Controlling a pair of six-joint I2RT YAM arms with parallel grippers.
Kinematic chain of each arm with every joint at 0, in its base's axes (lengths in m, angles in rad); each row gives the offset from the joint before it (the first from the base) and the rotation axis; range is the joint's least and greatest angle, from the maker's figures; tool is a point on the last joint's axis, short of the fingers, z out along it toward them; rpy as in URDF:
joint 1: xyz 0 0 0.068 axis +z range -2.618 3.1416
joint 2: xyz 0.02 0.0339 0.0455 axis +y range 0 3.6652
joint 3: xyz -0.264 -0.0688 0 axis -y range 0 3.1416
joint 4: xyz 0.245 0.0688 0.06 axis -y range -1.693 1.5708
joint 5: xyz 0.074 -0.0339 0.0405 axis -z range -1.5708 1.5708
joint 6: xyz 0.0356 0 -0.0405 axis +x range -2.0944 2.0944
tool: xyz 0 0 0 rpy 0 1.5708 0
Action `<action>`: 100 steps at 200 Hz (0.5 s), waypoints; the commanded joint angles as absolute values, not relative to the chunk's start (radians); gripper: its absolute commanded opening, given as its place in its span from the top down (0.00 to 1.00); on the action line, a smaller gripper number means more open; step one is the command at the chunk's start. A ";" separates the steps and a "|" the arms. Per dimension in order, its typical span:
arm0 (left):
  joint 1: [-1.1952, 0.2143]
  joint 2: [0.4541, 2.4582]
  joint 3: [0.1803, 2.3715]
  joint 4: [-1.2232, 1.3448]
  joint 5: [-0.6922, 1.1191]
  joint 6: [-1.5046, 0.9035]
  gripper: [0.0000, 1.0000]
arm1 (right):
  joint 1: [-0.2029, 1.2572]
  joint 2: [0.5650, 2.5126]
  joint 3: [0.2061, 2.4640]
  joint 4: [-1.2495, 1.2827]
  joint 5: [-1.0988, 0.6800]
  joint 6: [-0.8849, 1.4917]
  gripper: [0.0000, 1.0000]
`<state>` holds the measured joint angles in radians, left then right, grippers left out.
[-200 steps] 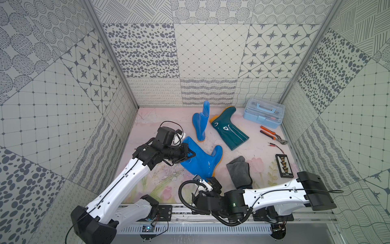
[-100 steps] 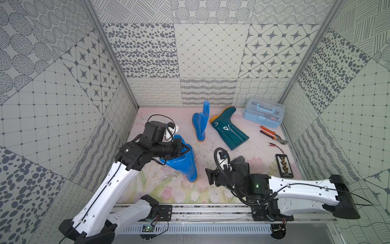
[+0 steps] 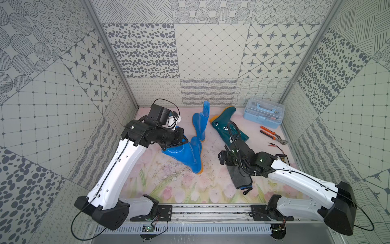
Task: Wipe the rubber boots with a cloth
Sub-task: Place the rubber boot at the center of the board.
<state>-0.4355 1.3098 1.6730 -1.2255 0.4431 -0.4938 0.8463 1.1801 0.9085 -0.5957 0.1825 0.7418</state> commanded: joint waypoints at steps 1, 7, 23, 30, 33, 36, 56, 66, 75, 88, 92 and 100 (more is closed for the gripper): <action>-0.362 1.394 1.784 -1.228 0.507 -0.324 1.00 | 0.797 1.197 0.930 -0.573 0.074 0.696 0.07; -0.350 1.408 1.807 -1.240 0.508 -0.314 1.00 | 0.781 1.204 0.932 -0.567 0.059 0.690 0.07; -0.325 1.454 1.880 -1.280 0.503 -0.280 1.00 | 0.732 1.227 0.938 -0.555 0.023 0.674 0.07; -0.316 1.476 1.911 -1.297 0.497 -0.265 1.00 | 0.711 1.242 0.945 -0.551 0.010 0.666 0.06; -0.313 1.486 1.925 -1.304 0.494 -0.257 1.00 | 0.702 1.250 0.947 -0.550 0.002 0.660 0.07; -0.310 1.498 1.937 -1.309 0.493 -0.251 1.00 | 0.692 1.255 0.950 -0.548 -0.004 0.656 0.07; -0.292 1.574 2.008 -1.327 0.484 -0.209 1.00 | 0.634 1.314 0.979 -0.532 -0.038 0.627 0.07; -0.285 1.621 2.043 -1.327 0.483 -0.192 1.00 | 0.606 1.349 1.001 -0.528 -0.054 0.619 0.07; -0.281 1.661 2.074 -1.327 0.471 -0.180 1.00 | 0.584 1.385 1.023 -0.524 -0.068 0.611 0.07; -0.277 1.717 2.118 -1.324 0.454 -0.169 1.00 | 0.556 1.431 1.057 -0.515 -0.089 0.599 0.07; -0.273 1.735 2.130 -1.321 0.453 -0.164 1.00 | 0.548 1.443 1.066 -0.511 -0.095 0.596 0.07; -0.267 1.770 2.156 -1.321 0.450 -0.156 1.00 | 0.534 1.469 1.083 -0.502 -0.105 0.588 0.07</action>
